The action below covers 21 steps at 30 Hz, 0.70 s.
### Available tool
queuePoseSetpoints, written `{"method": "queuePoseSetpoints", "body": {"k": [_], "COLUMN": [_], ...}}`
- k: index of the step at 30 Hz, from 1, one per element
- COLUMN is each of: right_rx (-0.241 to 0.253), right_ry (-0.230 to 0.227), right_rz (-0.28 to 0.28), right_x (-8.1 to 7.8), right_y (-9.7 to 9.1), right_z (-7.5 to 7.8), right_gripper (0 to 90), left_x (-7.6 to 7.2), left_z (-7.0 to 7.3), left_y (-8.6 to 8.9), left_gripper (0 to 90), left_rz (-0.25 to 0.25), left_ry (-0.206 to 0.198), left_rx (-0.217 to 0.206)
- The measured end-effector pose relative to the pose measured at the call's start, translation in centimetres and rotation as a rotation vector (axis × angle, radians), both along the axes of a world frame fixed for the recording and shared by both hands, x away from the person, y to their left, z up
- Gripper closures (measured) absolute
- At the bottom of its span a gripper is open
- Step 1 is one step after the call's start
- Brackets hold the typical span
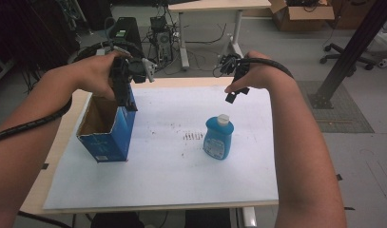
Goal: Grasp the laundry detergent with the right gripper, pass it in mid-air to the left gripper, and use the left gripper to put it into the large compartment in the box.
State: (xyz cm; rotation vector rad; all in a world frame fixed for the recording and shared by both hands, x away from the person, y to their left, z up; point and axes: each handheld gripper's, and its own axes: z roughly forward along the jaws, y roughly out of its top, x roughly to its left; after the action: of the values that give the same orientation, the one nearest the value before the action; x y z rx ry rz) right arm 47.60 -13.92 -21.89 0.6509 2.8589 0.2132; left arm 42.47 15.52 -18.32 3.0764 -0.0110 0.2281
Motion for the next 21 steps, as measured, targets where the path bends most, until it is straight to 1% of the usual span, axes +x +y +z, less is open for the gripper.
{"method": "queuePoseSetpoints", "body": {"k": [4,5,8,10,13,15,16,17,18,19,20,21], "right_rx": [0.0,-0.001,0.008,0.003,0.004,0.015,0.018,0.019,0.019,0.014,0.02,0.02], "right_ry": [-0.005,-0.011,-0.015,-0.012,-0.017,-0.031,-0.03,-0.028,-0.028,-0.027,-0.026,-0.03], "right_rz": [0.006,-0.007,-0.008,-0.009,-0.008,-0.025,-0.03,-0.033,-0.033,-0.032,-0.038,-0.033], "right_x": [0.0,-0.1,-0.2,-0.4,-0.4,-0.5,-0.6,-0.7,-0.7,-0.8,-0.9,-0.9], "right_y": [-0.1,-0.1,-0.1,-0.2,-0.4,-0.9,-1.1,-1.2,-1.2,-1.5,-1.6,-1.8], "right_z": [0.1,0.1,0.1,0.2,0.3,0.4,0.3,0.3,0.3,0.2,0.2,0.1], "right_gripper": [8.0,7.7,7.7,8.1,8.0,7.8,7.8,8.0,8.0,8.1,8.1,8.1], "left_x": [-0.5,-0.8,-1.2,-2.1,-2.5,-3.0,-3.0,-3.6,-3.6,-4.1,-4.4,-4.7], "left_z": [0.0,-0.2,-0.2,-0.2,-0.1,0.1,0.1,0.2,0.2,0.2,0.1,0.0], "left_y": [0.1,0.2,0.2,0.3,0.3,0.3,0.3,0.2,0.2,0.0,-0.1,-0.2], "left_gripper": [0.2,0.2,0.2,0.2,0.2,0.2,0.2,0.2,0.2,0.2,0.2,0.2], "left_rz": [-0.003,-0.002,-0.008,-0.019,-0.023,-0.023,-0.023,-0.027,-0.027,-0.037,-0.036,-0.041], "left_ry": [0.013,0.016,0.02,0.03,0.039,0.045,0.045,0.045,0.045,0.053,0.057,0.059], "left_rx": [-0.007,0.0,-0.005,-0.02,-0.031,-0.037,-0.037,-0.037,-0.037,-0.033,-0.03,-0.023]}}
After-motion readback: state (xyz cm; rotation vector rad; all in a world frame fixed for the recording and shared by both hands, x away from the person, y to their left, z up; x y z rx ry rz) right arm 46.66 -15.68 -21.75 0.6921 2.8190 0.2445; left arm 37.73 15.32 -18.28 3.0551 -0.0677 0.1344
